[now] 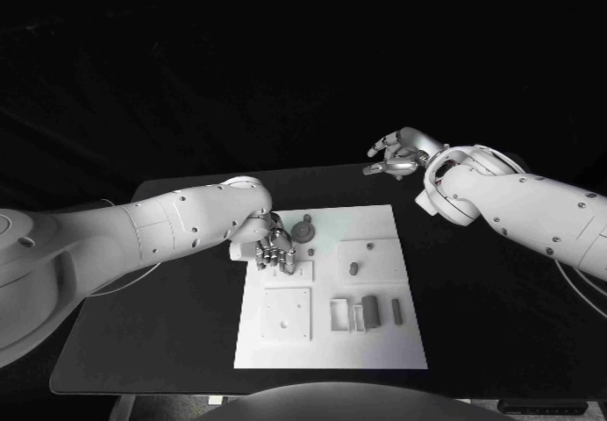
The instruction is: Assemble the parts on the task board
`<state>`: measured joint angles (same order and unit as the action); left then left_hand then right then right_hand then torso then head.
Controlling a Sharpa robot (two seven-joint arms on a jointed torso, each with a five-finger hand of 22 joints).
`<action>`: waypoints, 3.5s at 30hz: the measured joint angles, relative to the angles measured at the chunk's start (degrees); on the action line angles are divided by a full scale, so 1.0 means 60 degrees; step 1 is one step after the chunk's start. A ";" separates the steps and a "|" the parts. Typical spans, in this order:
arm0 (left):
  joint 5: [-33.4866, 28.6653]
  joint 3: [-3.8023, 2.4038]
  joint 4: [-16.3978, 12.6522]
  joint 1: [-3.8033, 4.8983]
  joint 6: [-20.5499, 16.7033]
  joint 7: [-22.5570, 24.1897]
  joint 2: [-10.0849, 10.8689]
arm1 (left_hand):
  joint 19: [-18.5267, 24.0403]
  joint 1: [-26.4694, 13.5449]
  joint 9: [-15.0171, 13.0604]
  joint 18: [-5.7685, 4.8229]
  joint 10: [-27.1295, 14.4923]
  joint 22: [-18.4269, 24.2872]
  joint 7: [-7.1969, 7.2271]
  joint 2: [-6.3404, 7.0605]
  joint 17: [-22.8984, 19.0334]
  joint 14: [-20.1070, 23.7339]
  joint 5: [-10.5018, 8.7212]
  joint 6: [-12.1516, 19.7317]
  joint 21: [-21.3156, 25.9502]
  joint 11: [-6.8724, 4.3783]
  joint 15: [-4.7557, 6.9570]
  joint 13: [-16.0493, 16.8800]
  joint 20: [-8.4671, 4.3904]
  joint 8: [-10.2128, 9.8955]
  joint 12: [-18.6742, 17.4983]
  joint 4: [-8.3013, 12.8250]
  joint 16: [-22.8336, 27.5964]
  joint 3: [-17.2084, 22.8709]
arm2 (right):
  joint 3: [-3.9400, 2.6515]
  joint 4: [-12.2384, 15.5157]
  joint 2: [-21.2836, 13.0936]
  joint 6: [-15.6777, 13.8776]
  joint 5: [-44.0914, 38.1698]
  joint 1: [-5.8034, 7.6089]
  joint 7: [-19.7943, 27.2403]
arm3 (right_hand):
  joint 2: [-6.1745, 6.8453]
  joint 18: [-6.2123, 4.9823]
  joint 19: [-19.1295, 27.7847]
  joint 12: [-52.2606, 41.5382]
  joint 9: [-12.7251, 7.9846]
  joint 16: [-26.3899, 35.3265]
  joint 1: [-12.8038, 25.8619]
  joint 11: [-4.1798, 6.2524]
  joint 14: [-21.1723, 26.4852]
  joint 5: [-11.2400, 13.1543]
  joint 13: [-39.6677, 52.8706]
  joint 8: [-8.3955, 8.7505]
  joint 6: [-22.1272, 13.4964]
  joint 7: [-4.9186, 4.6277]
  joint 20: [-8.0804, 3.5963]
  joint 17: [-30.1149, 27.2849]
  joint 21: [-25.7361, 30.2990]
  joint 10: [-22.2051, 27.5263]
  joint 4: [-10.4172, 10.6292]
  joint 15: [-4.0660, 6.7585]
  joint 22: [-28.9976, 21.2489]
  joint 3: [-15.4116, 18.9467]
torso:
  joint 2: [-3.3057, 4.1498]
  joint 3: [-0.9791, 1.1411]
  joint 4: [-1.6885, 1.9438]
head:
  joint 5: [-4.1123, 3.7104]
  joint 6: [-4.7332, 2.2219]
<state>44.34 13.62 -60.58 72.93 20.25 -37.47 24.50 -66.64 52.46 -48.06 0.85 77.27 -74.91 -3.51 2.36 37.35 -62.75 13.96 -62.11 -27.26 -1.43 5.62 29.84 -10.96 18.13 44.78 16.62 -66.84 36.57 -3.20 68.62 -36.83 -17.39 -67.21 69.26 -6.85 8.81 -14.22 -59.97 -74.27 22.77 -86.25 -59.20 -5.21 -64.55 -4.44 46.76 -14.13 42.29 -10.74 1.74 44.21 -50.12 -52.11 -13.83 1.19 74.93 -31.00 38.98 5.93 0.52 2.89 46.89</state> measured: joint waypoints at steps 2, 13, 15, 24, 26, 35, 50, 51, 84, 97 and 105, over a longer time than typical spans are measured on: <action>-0.0018 0.0000 0.0001 0.0000 0.0000 -0.0002 -0.0002 | 0.0000 0.0000 0.0000 0.0000 0.0000 0.0000 -0.0014 0.0000 -0.0008 0.0000 0.0001 -0.0014 0.0000 0.0000 0.0000 -0.0009 0.0000 -0.0001 0.0000 0.0000 -0.0020 -0.0001 | 0.0000 0.0001 0.0000 0.0001 0.0000 0.0000 -0.0001 | 0.0000 0.0000 0.0000 0.0000 0.0000 0.0000 0.0000 0.0000 0.0000 0.0000 -0.0006 0.0000 0.0000 0.0000 0.0001 0.0000 0.0000 0.0000 0.0000 0.0000 0.0000 0.0000 | 0.0000 -0.0001 0.0000 | 0.0005 0.0000; -0.0138 0.0000 0.0150 -0.0001 0.0001 -0.0021 -0.0046 | 0.0000 0.0002 -0.0031 0.0000 0.0000 0.0001 -0.0017 0.0002 -0.0035 0.0000 0.0000 -0.0013 -0.0058 0.0000 0.0000 -0.0009 0.0001 -0.0046 0.0080 -0.0001 -0.0065 -0.0003 | 0.0000 0.0015 0.0000 0.0003 0.0000 0.0000 -0.0004 | 0.0000 0.0001 0.0003 0.0000 0.0000 0.0000 0.0000 0.0000 0.0000 0.0000 -0.0008 0.0000 -0.0018 0.0016 0.0005 -0.0009 0.0000 0.0000 0.0000 0.0000 0.0000 0.0000 | 0.0002 0.0002 -0.0001 | 0.0018 -0.0005; -0.0207 0.0000 0.0176 -0.0003 0.0004 -0.0030 -0.0062 | 0.0000 0.0004 -0.0043 0.0001 0.0000 0.0001 -0.0017 0.0004 -0.0047 0.0000 0.0040 -0.0013 -0.0106 0.0000 0.0000 -0.0018 0.0002 -0.0073 0.0080 -0.0001 -0.0069 -0.0003 | 0.0000 0.0018 0.0000 0.0004 0.0000 0.0000 -0.0005 | 0.0000 0.0001 0.0013 0.0000 0.0000 0.0000 0.0000 0.0000 0.0000 0.0000 -0.0008 0.0000 -0.0018 0.0016 0.0016 -0.0009 0.0000 0.0000 0.0000 0.0000 0.0000 0.0000 | 0.0002 0.0002 -0.0001 | 0.0023 -0.0002; -0.0368 0.0000 0.0236 -0.0020 0.0037 -0.0051 -0.0069 | -0.0001 0.0005 -0.0063 0.0000 0.0000 0.0002 -0.0018 0.0004 -0.0066 0.0000 0.0066 -0.0013 -0.0110 0.0000 0.0000 -0.0018 0.0002 -0.0107 0.0129 0.0004 -0.0141 -0.0011 | 0.0000 0.0020 0.0002 0.0007 0.0000 0.0000 -0.0007 | 0.0000 0.0001 0.0015 0.0001 0.0000 0.0000 0.0000 0.0000 0.0000 0.0000 -0.0017 0.0000 -0.0021 0.0015 0.0019 -0.0009 0.0000 0.0000 0.0000 -0.0001 0.0000 0.0000 | 0.0003 0.0001 -0.0005 | -0.0005 0.0004; -0.0397 0.0000 0.0244 -0.0020 0.0054 -0.0058 -0.0067 | 0.0002 0.0005 -0.0064 0.0000 0.0000 0.0002 -0.0018 0.0004 -0.0074 -0.0001 0.0066 -0.0012 -0.0110 0.0000 0.0000 -0.0018 -0.0001 -0.0091 0.0161 -0.0002 -0.0142 -0.0019 | 0.0000 0.0020 0.0002 0.0008 0.0000 0.0000 -0.0007 | 0.0000 0.0001 0.0015 0.0001 0.0000 0.0000 0.0000 0.0000 0.0000 0.0000 -0.0017 0.0000 -0.0021 0.0015 0.0019 -0.0008 0.0000 0.0000 0.0000 -0.0001 0.0000 0.0000 | 0.0002 0.0001 -0.0005 | -0.0005 0.0012; -0.0545 0.0000 0.0260 -0.0021 0.0194 -0.0115 -0.0055 | 0.0036 0.0005 -0.0068 -0.0001 0.0000 0.0001 -0.0019 0.0004 -0.0087 0.0020 0.0064 -0.0012 -0.0150 0.0000 0.0020 -0.0027 -0.0032 -0.0071 0.0173 0.0001 -0.0177 0.0028 | 0.0000 0.0020 -0.0005 0.0011 0.0000 0.0000 -0.0010 | 0.0000 0.0001 0.0015 0.0001 0.0000 0.0000 0.0000 0.0000 0.0001 0.0000 -0.0017 0.0000 -0.0022 0.0015 0.0021 -0.0008 0.0000 0.0000 0.0000 -0.0001 0.0000 0.0000 | 0.0000 0.0002 -0.0001 | -0.0001 0.0039; -0.0584 0.0000 0.0400 -0.0097 0.0332 -0.0158 -0.0050 | 0.0051 0.0006 -0.0089 0.0000 -0.0001 -0.0004 -0.0021 0.0005 -0.0117 0.0033 0.0066 -0.0010 -0.0186 0.0000 0.0034 -0.0039 -0.0016 -0.0084 0.0221 0.0000 -0.0213 0.0025 | 0.0000 0.0014 -0.0001 0.0014 0.0000 0.0000 -0.0014 | 0.0000 0.0001 0.0016 0.0002 0.0000 0.0001 0.0000 0.0000 0.0001 0.0000 -0.0025 0.0000 0.0007 -0.0001 0.0024 -0.0007 0.0000 0.0000 0.0000 -0.0001 0.0000 0.0000 | -0.0002 0.0002 0.0003 | 0.0013 0.0045; -0.0582 -0.0002 0.0412 -0.0102 0.0332 -0.0158 -0.0055 | 0.0051 0.0006 -0.0090 -0.0001 0.0000 -0.0004 -0.0021 0.0005 -0.0120 0.0034 0.0067 -0.0010 -0.0187 0.0000 0.0034 -0.0044 -0.0016 -0.0086 0.0221 -0.0001 -0.0213 0.0025 | 0.0000 0.0014 0.0000 0.0014 0.0000 0.0000 -0.0014 | 0.0000 0.0001 0.0017 0.0002 0.0000 0.0001 0.0000 0.0000 0.0001 0.0000 -0.0025 0.0000 0.0007 -0.0001 0.0026 -0.0007 0.0000 0.0000 0.0000 -0.0001 0.0000 0.0000 | -0.0002 0.0001 0.0003 | 0.0013 0.0044; -0.0565 -0.0009 0.0605 -0.0133 -0.0014 -0.0038 -0.0108 | 0.0050 0.0020 -0.0134 -0.0001 -0.0001 -0.0001 -0.0028 0.0018 -0.0186 0.0033 0.0028 -0.0003 -0.0297 0.0000 0.0033 -0.0064 -0.0013 -0.0145 0.0339 -0.0012 -0.0322 0.0030 | 0.0000 -0.0003 -0.0007 0.0020 -0.0005 0.0000 -0.0023 | 0.0000 0.0001 -0.0020 -0.0037 0.0000 0.0001 0.0000 0.0000 0.0000 0.0000 -0.0044 -0.0047 0.0000 -0.0001 0.0024 -0.0015 0.0000 0.0000 0.0000 0.0000 0.0000 0.0000 | 0.0000 0.0002 -0.0001 | 0.0005 -0.0016; -0.0556 -0.0006 0.0501 -0.0139 -0.0259 0.0017 -0.0044 | 0.0050 0.0020 -0.0144 -0.0001 -0.0001 0.0000 -0.0028 0.0018 -0.0221 0.0033 0.0038 -0.0003 -0.0335 0.0001 0.0033 -0.0083 -0.0013 -0.0146 0.0375 0.0006 -0.0361 0.0046 | 0.0000 0.0002 -0.0027 0.0028 -0.0006 0.0000 -0.0027 | 0.0000 0.0002 -0.0006 -0.0037 0.0000 0.0001 0.0000 0.0000 0.0000 0.0000 -0.0052 -0.0047 -0.0018 0.0015 0.0038 -0.0015 0.0000 0.0000 0.0000 -0.0001 0.0000 0.0000 | -0.0004 0.0000 -0.0001 | -0.0001 0.0002; -0.0556 -0.0006 0.0343 -0.0147 -0.0395 0.0058 0.0081 | 0.0012 0.0020 -0.0144 -0.0001 -0.0001 0.0001 -0.0029 0.0018 -0.0230 0.0033 0.0040 -0.0003 -0.0334 0.0000 0.0032 -0.0083 -0.0050 -0.0185 0.0413 0.0007 -0.0398 0.0044 | 0.0000 0.0007 -0.0037 0.0034 -0.0006 0.0000 -0.0028 | 0.0000 0.0002 -0.0006 -0.0036 0.0000 0.0001 0.0000 0.0000 0.0001 0.0000 -0.0051 -0.0047 -0.0019 0.0015 0.0040 -0.0023 0.0000 0.0000 0.0000 -0.0001 0.0000 0.0000 | -0.0003 -0.0004 0.0000 | -0.0001 0.0018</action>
<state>41.00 13.59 -58.52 72.05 17.88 -37.12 24.99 -66.57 52.58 -48.93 0.85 77.26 -74.91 -3.69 2.47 35.98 -62.55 14.21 -62.13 -29.27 -1.43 5.81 29.34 -11.26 17.02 47.26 16.66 -69.23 36.84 -3.20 68.66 -37.05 -17.19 -67.25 69.26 -7.01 8.81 -14.21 -60.00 -74.49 22.77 -86.25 -59.21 -5.20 -64.55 -4.44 46.45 -14.41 42.18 -10.65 1.98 44.07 -50.12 -52.11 -13.83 1.19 74.93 -31.00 38.96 5.91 0.52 2.88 47.00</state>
